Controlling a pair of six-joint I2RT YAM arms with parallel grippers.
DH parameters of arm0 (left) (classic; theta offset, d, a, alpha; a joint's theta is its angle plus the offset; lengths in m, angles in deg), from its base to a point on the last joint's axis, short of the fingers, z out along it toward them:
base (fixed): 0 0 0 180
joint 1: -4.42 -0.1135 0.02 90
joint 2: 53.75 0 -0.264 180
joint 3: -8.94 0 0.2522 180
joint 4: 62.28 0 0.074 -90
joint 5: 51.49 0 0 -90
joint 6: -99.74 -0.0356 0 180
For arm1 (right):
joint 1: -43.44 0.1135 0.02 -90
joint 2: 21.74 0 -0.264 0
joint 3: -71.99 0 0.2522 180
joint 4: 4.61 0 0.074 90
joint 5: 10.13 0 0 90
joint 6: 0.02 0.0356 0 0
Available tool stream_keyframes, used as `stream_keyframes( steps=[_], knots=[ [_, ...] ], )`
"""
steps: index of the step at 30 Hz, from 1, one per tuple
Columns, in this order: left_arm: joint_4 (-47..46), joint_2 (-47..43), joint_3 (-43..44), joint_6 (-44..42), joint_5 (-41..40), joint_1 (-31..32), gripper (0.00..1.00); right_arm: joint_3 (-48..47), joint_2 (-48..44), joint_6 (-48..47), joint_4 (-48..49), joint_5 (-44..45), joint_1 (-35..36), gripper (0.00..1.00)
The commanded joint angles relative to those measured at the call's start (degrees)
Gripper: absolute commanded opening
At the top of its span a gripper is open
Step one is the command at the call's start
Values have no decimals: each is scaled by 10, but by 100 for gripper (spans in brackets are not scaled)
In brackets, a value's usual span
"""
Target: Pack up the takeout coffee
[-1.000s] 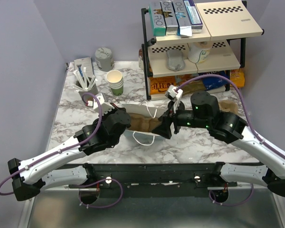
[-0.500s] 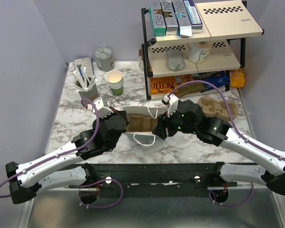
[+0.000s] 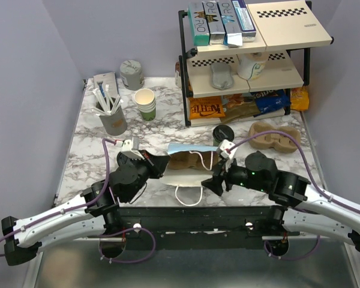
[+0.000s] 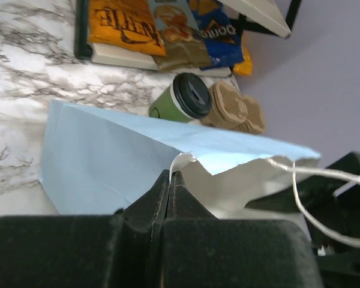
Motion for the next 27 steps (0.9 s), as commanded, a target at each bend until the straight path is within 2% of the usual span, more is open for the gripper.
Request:
stream_keyframes(
  steps=[1, 5, 10, 13, 14, 16, 17, 20, 22, 24, 27],
  knots=[
    [22, -2, -31, -45, 64, 15, 0, 44, -82, -61, 85, -40, 3, 73],
    [55, -7, -28, -40, 54, 23, 0, 64, -143, -110, 143, -147, 4, 80],
    [73, -32, -41, -23, 68, 29, 0, 39, -181, -143, 161, -230, 4, 84],
    [72, -47, -59, -1, 85, 35, 0, 7, -198, -146, 150, -172, 4, 89],
    [75, -53, -63, 6, 86, 40, 0, -2, -205, -140, 145, -98, 3, 92],
    [73, -59, -75, 24, 86, 44, 0, -13, -210, -132, 143, -24, 3, 96],
    [71, -66, -78, 28, 83, 47, 0, -13, -211, -132, 145, 48, 4, 98],
    [67, -81, -79, 36, 62, 48, 0, -3, -203, -145, 136, 122, 4, 100],
    [89, -87, -71, 54, 24, 48, 0, -1, -186, -144, 122, 126, 3, 99],
    [100, -93, -50, 76, -28, 48, 0, -16, -167, -142, 78, 84, 3, 99],
    [105, -95, -28, 61, -43, 48, 1, -34, -131, -156, 9, 32, 4, 98]
  ],
)
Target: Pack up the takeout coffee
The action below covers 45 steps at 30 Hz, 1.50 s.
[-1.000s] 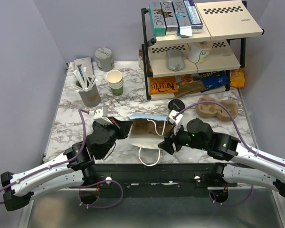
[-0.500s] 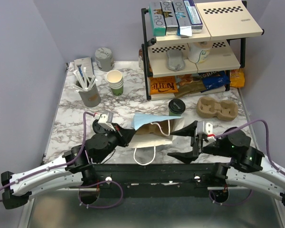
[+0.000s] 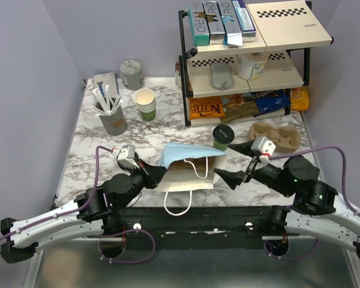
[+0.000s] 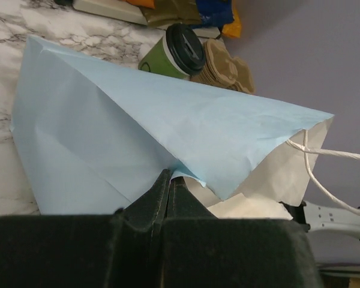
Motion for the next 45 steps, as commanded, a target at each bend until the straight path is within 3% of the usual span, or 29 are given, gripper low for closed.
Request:
stream_keyframes(
  steps=[1, 10, 13, 15, 20, 21, 27, 30, 36, 41, 45],
  knots=[
    [43, -4, 33, -2, -74, 1, 1, -25, 54, -24, -102, -24, 4, 98],
    [61, 14, 54, -43, -66, 0, 1, -74, 144, -103, -77, 69, 4, 98],
    [83, 2, 53, -12, -96, 1, 2, -106, 160, -32, -79, 172, 4, 98],
    [109, 7, 65, 70, -154, 0, 2, -155, 165, 97, -128, 250, 3, 99],
    [193, 89, 146, 210, -282, 0, 1, -230, 175, 319, -275, 330, 4, 100],
    [175, 105, 159, 175, -298, 0, 1, -248, 180, 348, -294, 338, 3, 100],
    [336, 268, 305, 382, -312, -2, 0, -307, 277, 467, -399, 230, 2, 100],
    [383, 321, 358, 388, -296, -2, 0, -309, 319, 515, -413, 218, -4, 100],
    [355, 311, 308, 430, -249, -2, 0, -349, 406, 577, -433, 209, -10, 100],
    [299, 278, 259, 414, -229, -2, 0, -321, 417, 607, -406, 202, -17, 99],
    [284, 264, 248, 401, -219, -2, 0, -352, 412, 581, -396, 212, -20, 98]
  ],
)
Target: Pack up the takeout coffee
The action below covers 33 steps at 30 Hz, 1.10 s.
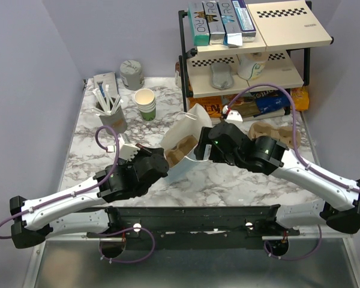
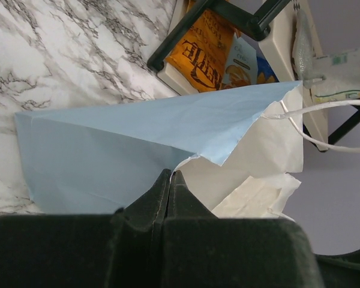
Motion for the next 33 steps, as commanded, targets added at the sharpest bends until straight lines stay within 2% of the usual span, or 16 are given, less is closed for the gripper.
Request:
stream_keyframes(
  steps=[1, 3, 4, 5, 7, 8, 10, 14, 15, 17, 19, 21, 22, 25, 28, 33],
  knots=[
    [-10, -10, -20, -5, 29, 1, 0, -40, -11, -1, 9, 3, -5, 99],
    [-17, -8, -18, -15, 28, 1, 27, -40, -38, -17, -1, 12, -5, 100],
    [-22, -8, -14, -41, 25, 0, 47, -36, -49, -14, -2, 19, -5, 100],
    [-20, -7, -2, -54, 21, 0, 78, -27, -61, -19, 7, 24, -5, 100],
    [-18, -11, 14, -101, 1, 1, 96, -24, -83, -31, 16, 28, -6, 100],
    [-4, -14, 36, -143, -25, 0, 99, -26, -86, -44, 19, 28, -7, 100],
    [-32, -21, 53, -271, -37, -1, 99, -32, -91, -53, 19, 24, -10, 100],
    [24, -6, 166, -465, -23, -3, 99, -40, -97, -78, 22, 8, -10, 100],
    [24, 0, 179, -552, -17, -4, 99, -40, -98, -81, 26, 5, -11, 100],
    [12, 22, 215, -617, -3, -31, 99, -43, -93, -86, 44, 2, -14, 100],
    [-11, 43, 235, -700, 102, -109, 99, -62, -82, -86, 55, -2, -19, 100],
    [-42, 76, 251, -730, 182, -162, 99, -79, -56, -86, 66, -12, -24, 100],
    [-58, 87, 255, -767, 297, -189, 99, -93, -48, -86, 69, -8, -27, 100],
    [-118, 131, 262, -798, 432, -268, 99, -104, -18, -65, 75, -19, -61, 100],
    [-127, 174, 276, -856, 483, -316, 99, -106, 11, -57, 103, -88, -117, 100],
    [-150, 211, 267, -857, 578, -348, 99, -113, 68, -61, 102, -168, -133, 100]
  ],
)
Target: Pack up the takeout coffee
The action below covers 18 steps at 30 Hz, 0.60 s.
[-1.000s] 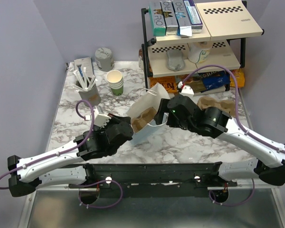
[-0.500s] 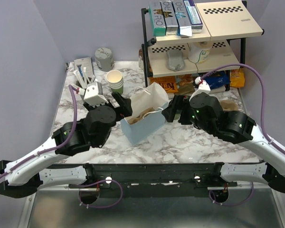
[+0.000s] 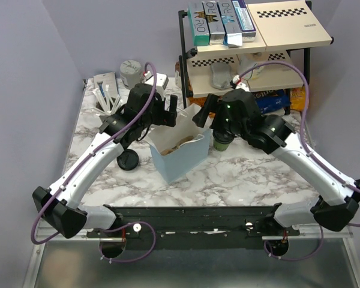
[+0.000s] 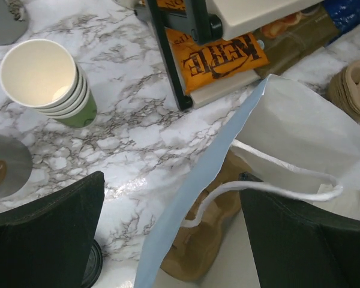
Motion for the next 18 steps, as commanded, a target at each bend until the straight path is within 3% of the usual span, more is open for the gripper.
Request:
stream_keyframes(
  steps=[1, 6, 13, 15, 17, 18],
  knots=[
    [-42, 1, 1, -39, 132, -16, 99, -2, 49, 8, 16, -112, -2, 100],
    [-59, -3, -37, -27, 118, -21, 99, -10, 99, -4, -7, -162, 0, 93],
    [-46, 4, -56, -6, 81, -20, 90, 1, 90, -14, -49, -76, -1, 76],
    [-47, 3, -54, 0, 83, -20, 82, -10, 94, -26, -61, -67, -1, 52],
    [-46, -5, -55, 8, 87, -20, 82, -23, 98, -42, -69, -55, -1, 34],
    [-47, -9, -58, 13, 87, -20, 84, -26, 100, -53, -68, -54, -1, 30]
  ],
)
